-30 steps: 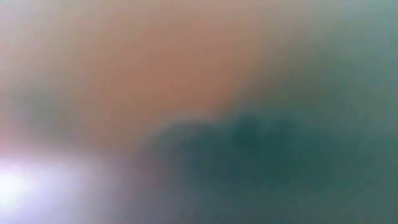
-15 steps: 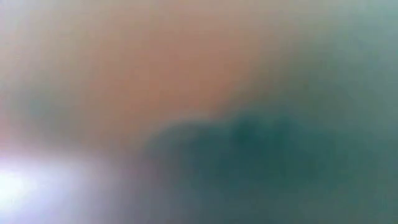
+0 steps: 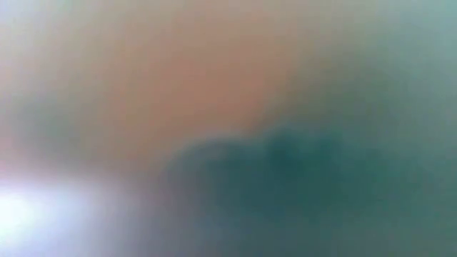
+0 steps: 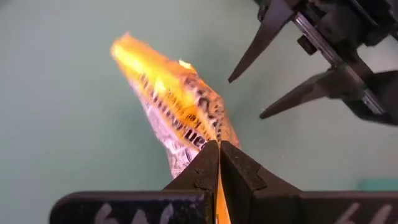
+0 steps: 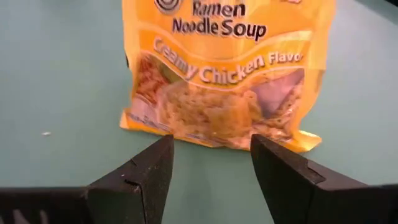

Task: Sort Maruchan noodles
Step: Put the yellow noodle pack into the transparent bin

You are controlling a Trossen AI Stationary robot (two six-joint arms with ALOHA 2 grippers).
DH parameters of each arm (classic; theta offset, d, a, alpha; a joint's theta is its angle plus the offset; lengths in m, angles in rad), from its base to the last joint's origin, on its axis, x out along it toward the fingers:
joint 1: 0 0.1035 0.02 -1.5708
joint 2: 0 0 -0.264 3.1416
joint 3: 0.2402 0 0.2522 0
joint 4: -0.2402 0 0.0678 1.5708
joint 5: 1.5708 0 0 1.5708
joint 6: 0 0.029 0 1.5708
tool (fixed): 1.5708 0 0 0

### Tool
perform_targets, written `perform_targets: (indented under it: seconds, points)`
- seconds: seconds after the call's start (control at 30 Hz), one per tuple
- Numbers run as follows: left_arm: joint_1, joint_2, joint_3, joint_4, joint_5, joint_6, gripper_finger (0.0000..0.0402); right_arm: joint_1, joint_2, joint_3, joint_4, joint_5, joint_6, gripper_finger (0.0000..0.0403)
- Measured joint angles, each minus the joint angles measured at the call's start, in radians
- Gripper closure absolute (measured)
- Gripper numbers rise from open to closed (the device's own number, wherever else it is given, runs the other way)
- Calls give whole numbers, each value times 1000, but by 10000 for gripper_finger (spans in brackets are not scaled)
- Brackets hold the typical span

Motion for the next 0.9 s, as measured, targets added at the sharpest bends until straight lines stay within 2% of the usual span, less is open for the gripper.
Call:
perform_targets:
  seconds: [0.13,0.23,0.53,0.67,0.77,0.9]
  points:
    - [-1,-8,43,-82,2,51,401,0,-37,-12,-18,2,1,200]
    - [-6,2,30,-85,24,56,401,0,-29,-13,-15,6,10,200]
    - [-7,23,12,-84,-46,39,396,0,145,10,243,15,28,200]
    - [-5,18,30,-95,-101,58,367,-3,177,39,272,28,2,200]
    - [-3,17,31,-110,-164,62,334,-5,210,58,268,77,-24,200]
    - [-3,17,32,-135,-167,88,282,-11,277,85,278,91,-43,200]
